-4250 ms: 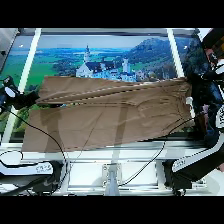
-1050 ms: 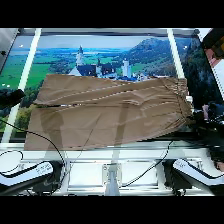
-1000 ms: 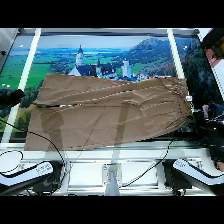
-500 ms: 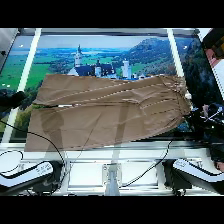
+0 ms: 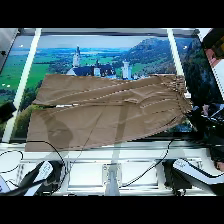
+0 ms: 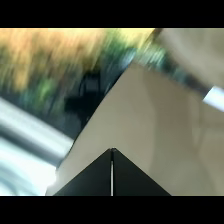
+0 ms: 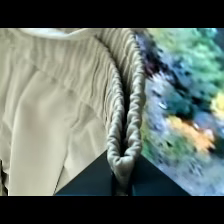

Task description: Fold the clothes and pants, and hang the long-sleeved shirts on hangers.

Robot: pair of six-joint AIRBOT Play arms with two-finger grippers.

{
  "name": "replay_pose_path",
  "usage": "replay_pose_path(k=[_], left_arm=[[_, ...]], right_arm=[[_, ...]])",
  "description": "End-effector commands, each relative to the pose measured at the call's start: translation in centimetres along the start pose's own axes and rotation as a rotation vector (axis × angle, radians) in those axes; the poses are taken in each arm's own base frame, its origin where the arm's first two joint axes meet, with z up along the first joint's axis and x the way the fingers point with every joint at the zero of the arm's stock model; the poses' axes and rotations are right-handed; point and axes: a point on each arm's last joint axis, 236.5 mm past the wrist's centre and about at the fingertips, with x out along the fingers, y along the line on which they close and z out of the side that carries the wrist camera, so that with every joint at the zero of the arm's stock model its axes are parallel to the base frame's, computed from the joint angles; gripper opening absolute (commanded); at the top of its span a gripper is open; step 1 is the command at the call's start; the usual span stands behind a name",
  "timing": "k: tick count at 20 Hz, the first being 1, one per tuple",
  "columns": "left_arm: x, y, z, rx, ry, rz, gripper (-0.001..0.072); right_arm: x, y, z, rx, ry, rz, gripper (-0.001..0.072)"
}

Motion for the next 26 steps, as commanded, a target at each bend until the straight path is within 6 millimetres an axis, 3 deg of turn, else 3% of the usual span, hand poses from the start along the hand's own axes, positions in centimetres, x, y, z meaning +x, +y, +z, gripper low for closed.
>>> replay_pose_path(k=[1,3,5,8,10,15,19,22,26], left_arm=[[0.4,2.6,-8.0,-0.102,0.198,0.031,0.0072],[1.5,3.4,-11.7,-0.171,0.288,0.030,0.0409],[2.3,3.9,-13.3,-0.221,0.315,0.025,0.0428],[3.1,4.2,-13.0,-0.273,0.283,-0.001,0.0429],[3.7,4.7,-13.0,-0.292,0.263,0.008,0.0596],[6.2,4.9,-13.5,-0.277,0.295,-0.015,0.0598],[8.9,4.0,-12.3,-0.227,0.284,-0.096,0.0601],[9.5,5.1,-11.5,-0.195,0.247,-0.061,0.0601],[9.7,5.8,-11.9,-0.174,0.263,-0.033,0.0599]], right_arm=[[-1.0,0.6,1.4,-0.052,-0.069,-0.002,0.0033],[-1.1,0.8,1.3,-0.053,-0.065,0.003,0.0033],[-1.1,0.9,1.2,-0.052,-0.058,0.007,0.0033],[-1.1,0.9,1.1,-0.051,-0.056,0.010,0.0033],[-1.1,1.1,1.0,-0.047,-0.052,0.018,0.0034],[-1.1,1.2,0.9,-0.047,-0.049,0.019,0.0033],[-1.0,1.3,0.7,-0.047,-0.039,0.025,0.0033],[-1.0,1.3,0.6,-0.047,-0.035,0.027,0.0033],[-1.0,1.3,0.6,-0.047,-0.036,0.026,0.0033]])
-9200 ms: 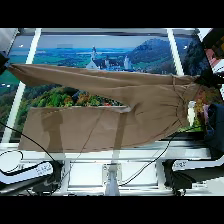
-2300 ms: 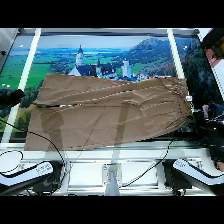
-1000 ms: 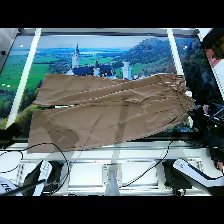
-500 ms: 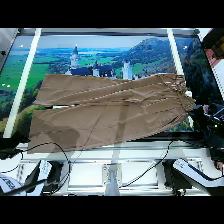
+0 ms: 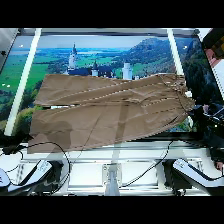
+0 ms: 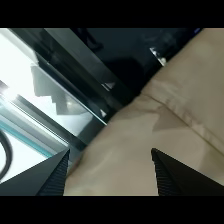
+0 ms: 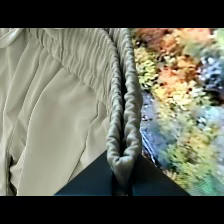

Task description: Fold the clothes and pants, and hang the long-sleeved shirts on hangers.

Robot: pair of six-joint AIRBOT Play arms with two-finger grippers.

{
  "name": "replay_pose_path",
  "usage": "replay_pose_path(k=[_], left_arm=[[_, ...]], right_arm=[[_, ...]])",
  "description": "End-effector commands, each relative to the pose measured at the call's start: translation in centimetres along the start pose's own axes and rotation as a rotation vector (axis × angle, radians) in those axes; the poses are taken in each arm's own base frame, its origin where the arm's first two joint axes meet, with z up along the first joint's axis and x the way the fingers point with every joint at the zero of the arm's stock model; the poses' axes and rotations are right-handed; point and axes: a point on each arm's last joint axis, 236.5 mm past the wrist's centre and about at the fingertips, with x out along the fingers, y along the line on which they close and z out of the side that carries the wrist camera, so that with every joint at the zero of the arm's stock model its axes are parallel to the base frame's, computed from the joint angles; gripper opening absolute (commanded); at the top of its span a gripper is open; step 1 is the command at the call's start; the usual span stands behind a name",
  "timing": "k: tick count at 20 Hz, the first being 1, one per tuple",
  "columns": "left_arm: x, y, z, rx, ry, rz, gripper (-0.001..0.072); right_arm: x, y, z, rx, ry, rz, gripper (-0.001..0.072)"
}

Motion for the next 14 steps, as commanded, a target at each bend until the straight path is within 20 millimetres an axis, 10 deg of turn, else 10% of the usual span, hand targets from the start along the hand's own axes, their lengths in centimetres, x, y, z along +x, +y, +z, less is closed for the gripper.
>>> replay_pose_path(k=[1,11,14], left_arm=[[0.6,0.5,0.1,0.019,0.010,0.015,0.0598],[2.0,-1.8,-2.6,0.115,0.156,-0.112,0.0456],[1.7,-2.1,-3.1,0.154,0.178,-0.128,0.0048]], right_arm=[[0.0,0.1,0.0,-0.002,0.001,0.001,0.0033],[0.0,0.1,0.0,-0.002,0.001,0.002,0.0033],[0.0,0.1,0.0,-0.001,0.001,0.002,0.0033]])
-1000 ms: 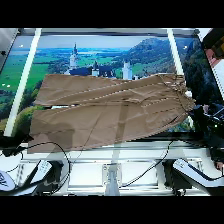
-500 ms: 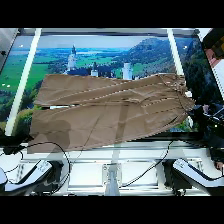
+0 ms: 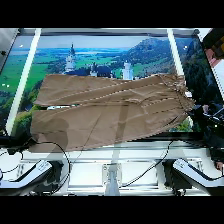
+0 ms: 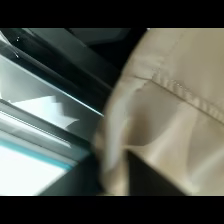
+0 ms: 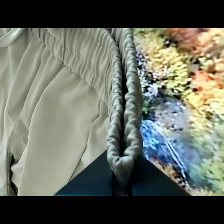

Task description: Fold the clothes and pants, and hang the long-sleeved shirts on hangers.

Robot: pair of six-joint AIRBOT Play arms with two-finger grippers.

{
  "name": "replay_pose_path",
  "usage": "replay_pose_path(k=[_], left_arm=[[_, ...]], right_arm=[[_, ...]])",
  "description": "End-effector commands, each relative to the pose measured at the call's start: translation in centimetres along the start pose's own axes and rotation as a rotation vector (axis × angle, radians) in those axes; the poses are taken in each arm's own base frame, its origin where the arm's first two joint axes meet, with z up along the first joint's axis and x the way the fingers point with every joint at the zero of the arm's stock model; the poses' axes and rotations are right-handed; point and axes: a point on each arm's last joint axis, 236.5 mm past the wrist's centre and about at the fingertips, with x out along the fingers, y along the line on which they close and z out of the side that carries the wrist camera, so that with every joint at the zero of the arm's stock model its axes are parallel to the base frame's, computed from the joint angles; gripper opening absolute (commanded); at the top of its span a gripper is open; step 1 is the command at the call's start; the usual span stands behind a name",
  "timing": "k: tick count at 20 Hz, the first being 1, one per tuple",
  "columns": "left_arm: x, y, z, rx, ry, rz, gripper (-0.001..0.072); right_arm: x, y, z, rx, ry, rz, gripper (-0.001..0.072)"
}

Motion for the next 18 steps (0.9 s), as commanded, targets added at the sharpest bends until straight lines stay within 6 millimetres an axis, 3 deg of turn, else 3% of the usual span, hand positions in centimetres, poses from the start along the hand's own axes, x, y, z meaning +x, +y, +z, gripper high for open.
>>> replay_pose_path(k=[1,5,8,10,14,16,18], left_arm=[[-0.5,-0.6,-0.1,0.061,0.011,-0.023,0.0022],[-2.0,-0.8,0.7,0.073,0.003,-0.028,0.0021],[-4.3,-1.9,2.1,0.086,-0.023,-0.062,0.0021],[-6.3,-4.0,3.5,0.101,-0.067,-0.142,0.0020],[-11.0,-10.5,7.7,0.081,-0.244,-0.413,0.0020],[-14.1,-14.0,10.2,0.022,-0.356,-0.596,0.0020],[-17.7,-16.3,13.1,-0.063,-0.485,-0.761,0.0020]], right_arm=[[0.0,0.0,0.1,-0.001,-0.002,0.000,0.0033],[0.0,0.2,-0.2,-0.001,0.008,0.006,0.0033],[-0.3,1.0,-0.7,-0.009,0.040,0.033,0.0033],[-1.1,2.5,-1.1,-0.027,0.073,0.072,0.0032],[-3.7,6.3,-1.2,0.025,0.148,0.155,0.0032],[-4.7,7.6,-0.2,0.056,0.146,0.171,0.0033],[-5.6,8.7,1.6,0.072,0.107,0.183,0.0032]])
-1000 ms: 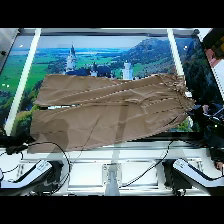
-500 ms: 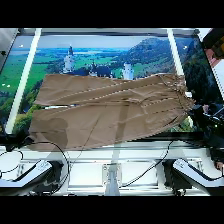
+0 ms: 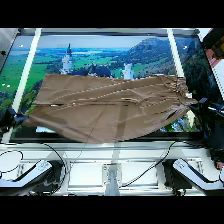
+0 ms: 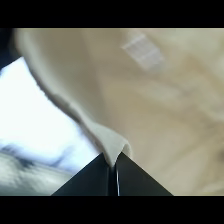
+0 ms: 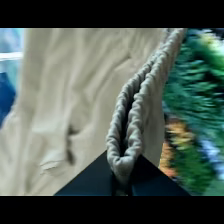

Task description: Fold the clothes and pants, and hang the long-sleeved shirts on hangers.

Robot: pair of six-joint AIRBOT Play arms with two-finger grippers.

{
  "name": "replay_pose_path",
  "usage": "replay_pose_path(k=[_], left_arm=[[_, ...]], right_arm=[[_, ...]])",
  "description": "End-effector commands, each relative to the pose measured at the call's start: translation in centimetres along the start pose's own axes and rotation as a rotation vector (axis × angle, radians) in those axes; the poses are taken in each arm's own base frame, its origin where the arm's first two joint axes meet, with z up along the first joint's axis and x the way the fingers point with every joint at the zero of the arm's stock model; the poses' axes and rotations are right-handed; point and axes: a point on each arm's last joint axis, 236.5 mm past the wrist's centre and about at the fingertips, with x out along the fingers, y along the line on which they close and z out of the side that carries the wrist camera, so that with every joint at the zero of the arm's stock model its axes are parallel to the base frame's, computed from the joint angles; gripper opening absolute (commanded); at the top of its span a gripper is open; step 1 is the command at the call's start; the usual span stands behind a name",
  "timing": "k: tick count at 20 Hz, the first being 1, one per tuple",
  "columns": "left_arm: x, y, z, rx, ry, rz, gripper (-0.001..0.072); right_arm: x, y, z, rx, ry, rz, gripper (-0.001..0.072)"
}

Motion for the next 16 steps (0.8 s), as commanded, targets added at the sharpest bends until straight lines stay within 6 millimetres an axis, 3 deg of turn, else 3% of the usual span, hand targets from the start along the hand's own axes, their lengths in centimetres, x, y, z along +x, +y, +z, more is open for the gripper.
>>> replay_pose_path(k=[1,3,5,9,11,13,16], left_arm=[[-2.4,-7.1,7.0,-0.111,-0.277,-0.311,0.0020],[-3.7,-8.0,9.7,-0.172,-0.386,-0.375,0.0020],[-3.7,-8.0,11.2,-0.220,-0.442,-0.375,0.0020],[-1.5,-8.8,13.6,-0.238,-0.540,-0.306,0.0020],[-0.2,-8.7,15.3,-0.258,-0.627,-0.247,0.0020],[1.5,-8.1,16.6,-0.314,-0.691,-0.197,0.0020],[5.3,-7.1,16.8,-0.386,-0.692,-0.149,0.0021]], right_arm=[[-1.6,2.9,1.9,0.061,-0.032,0.050,0.0032],[-2.3,5.0,4.1,0.097,-0.109,0.114,0.0032],[-2.1,6.9,6.0,0.148,-0.185,0.167,0.0032],[0.4,10.4,8.5,0.212,-0.348,0.181,0.0032],[1.1,12.1,10.7,0.230,-0.501,0.191,0.0032],[2.5,12.2,12.1,0.299,-0.595,0.193,0.0032],[7.2,9.8,11.2,0.460,-0.533,0.159,0.0032]])
